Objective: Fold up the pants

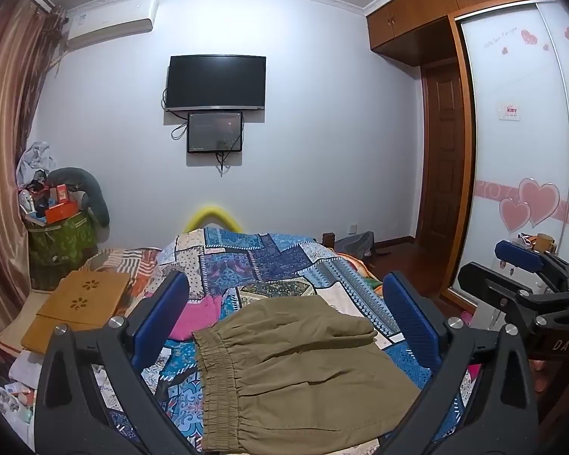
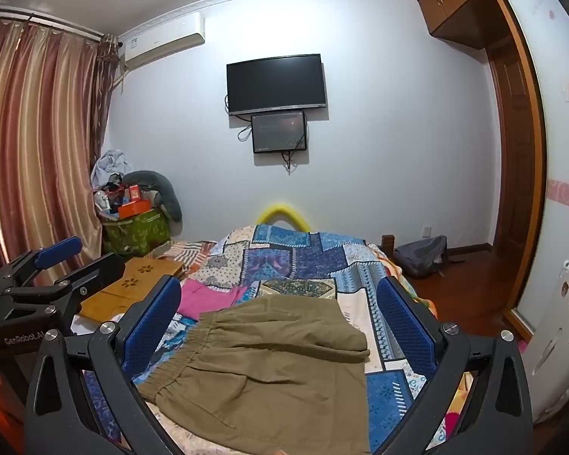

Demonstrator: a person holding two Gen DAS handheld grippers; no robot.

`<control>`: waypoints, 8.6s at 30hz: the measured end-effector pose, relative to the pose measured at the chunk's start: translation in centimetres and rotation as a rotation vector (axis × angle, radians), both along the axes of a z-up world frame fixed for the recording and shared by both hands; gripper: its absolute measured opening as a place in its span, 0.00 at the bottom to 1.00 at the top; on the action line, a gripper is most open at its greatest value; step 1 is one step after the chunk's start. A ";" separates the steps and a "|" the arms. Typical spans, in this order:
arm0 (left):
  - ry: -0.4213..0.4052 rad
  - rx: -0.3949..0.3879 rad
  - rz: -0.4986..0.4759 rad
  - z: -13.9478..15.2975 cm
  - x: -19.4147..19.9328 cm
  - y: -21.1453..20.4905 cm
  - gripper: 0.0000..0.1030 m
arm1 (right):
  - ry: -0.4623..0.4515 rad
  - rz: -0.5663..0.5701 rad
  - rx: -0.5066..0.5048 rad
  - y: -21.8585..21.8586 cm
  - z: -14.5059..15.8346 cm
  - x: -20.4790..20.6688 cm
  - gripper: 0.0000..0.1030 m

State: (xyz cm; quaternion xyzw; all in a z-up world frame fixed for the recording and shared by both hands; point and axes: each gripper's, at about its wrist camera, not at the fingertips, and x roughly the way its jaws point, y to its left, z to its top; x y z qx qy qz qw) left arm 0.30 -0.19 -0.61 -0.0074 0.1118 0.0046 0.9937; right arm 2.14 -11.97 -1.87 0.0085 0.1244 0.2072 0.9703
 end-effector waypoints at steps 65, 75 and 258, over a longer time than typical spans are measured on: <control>0.569 0.033 0.132 -16.5 20.8 11.2 1.00 | 0.464 -0.121 -0.289 -3.9 -16.4 16.6 0.99; 0.793 0.002 0.050 -23.0 24.5 13.1 1.00 | 0.629 -0.043 -0.237 -4.7 -22.2 22.3 0.73; 0.665 0.167 -0.171 -16.7 10.1 7.5 0.57 | 0.495 0.159 -0.187 -2.6 -14.4 7.5 0.53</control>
